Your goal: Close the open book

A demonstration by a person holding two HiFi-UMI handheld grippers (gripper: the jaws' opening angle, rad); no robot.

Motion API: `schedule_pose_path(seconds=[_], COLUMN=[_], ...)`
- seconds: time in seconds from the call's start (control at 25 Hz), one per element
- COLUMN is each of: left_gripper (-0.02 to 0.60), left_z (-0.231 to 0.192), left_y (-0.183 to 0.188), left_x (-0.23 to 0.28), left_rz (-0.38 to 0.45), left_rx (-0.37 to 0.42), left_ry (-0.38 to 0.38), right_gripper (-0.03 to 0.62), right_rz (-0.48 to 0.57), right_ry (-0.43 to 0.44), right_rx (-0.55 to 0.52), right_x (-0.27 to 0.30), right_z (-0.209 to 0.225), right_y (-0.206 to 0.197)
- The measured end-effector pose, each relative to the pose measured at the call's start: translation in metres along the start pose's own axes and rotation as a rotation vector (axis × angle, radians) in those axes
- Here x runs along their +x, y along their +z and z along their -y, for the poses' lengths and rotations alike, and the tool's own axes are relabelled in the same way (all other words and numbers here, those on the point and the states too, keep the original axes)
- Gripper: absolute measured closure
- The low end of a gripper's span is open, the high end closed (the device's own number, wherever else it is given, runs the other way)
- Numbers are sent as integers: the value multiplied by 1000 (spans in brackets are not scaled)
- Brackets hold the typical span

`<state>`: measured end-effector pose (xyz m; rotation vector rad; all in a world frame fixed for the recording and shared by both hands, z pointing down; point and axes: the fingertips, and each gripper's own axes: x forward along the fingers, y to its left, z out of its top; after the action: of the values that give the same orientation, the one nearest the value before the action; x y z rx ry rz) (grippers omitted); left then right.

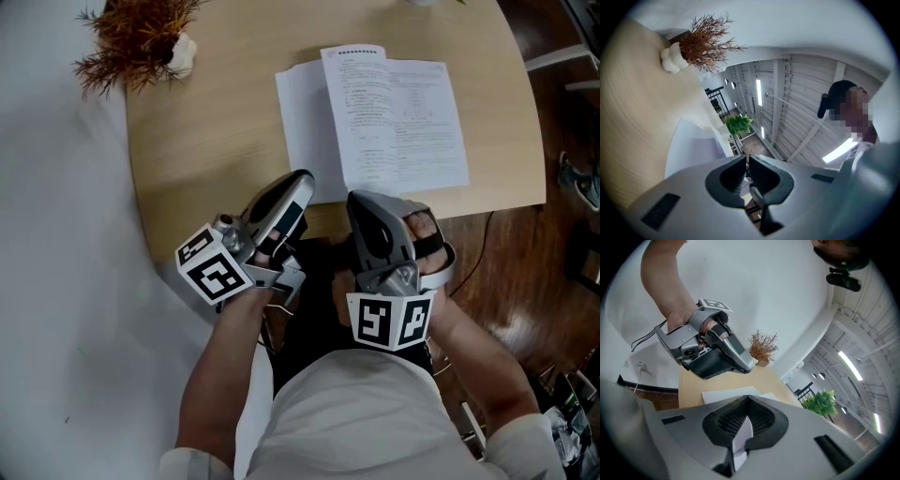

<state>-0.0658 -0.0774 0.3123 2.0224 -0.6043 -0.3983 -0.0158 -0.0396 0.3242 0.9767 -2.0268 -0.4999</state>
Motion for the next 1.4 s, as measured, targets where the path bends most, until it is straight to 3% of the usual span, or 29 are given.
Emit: schedule_pose_path(seconds=[0.56,0.92,1.4], left_gripper=[583,583,583], left_z=[15,27,36], left_y=[-22,-40,-63], left_x=[23,44,63], left_rz=[-65,-101,-139], left_rx=[202,218,204], left_ry=[47,47,46], right_gripper=[591,591,591], right_rz=[-19,-24,-74], right_ry=[-55,-85,-121], right_rx=[46,73,194], right_x=[-19,-31,-44], right_z=[26,44,63], right_y=[-29,-49,-86])
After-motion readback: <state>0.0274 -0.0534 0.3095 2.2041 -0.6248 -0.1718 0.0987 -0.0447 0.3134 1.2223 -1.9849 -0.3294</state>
